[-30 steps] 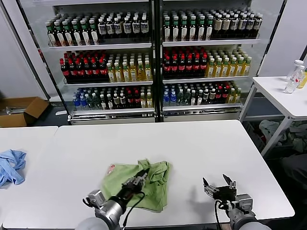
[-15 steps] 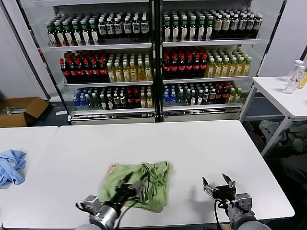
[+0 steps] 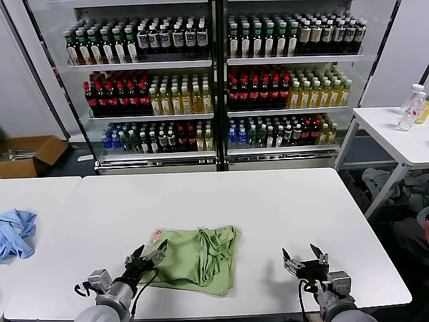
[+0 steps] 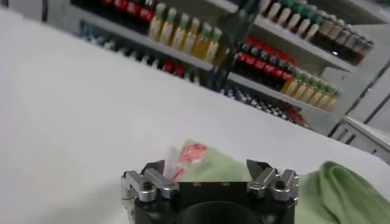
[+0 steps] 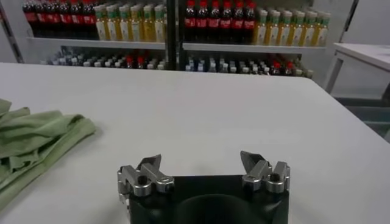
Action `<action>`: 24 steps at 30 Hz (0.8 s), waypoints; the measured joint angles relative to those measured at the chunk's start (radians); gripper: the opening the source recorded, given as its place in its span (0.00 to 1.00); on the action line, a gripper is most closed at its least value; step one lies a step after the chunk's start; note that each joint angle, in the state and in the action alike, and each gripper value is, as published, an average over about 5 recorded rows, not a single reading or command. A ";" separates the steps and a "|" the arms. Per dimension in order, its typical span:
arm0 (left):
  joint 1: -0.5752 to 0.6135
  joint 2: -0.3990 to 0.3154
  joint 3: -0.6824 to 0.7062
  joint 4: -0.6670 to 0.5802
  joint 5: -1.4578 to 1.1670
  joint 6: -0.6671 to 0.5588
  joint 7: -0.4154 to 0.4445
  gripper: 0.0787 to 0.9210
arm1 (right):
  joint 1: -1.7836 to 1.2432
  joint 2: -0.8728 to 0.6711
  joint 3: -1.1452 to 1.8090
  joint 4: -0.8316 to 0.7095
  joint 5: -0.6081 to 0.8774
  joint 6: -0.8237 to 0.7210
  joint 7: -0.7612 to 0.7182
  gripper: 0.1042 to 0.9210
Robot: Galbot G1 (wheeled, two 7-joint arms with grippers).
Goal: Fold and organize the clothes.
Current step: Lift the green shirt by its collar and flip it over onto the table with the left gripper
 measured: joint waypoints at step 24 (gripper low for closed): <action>-0.022 -0.041 -0.058 0.085 -0.372 0.083 0.028 0.23 | -0.021 0.011 0.017 0.019 -0.003 0.001 0.002 0.88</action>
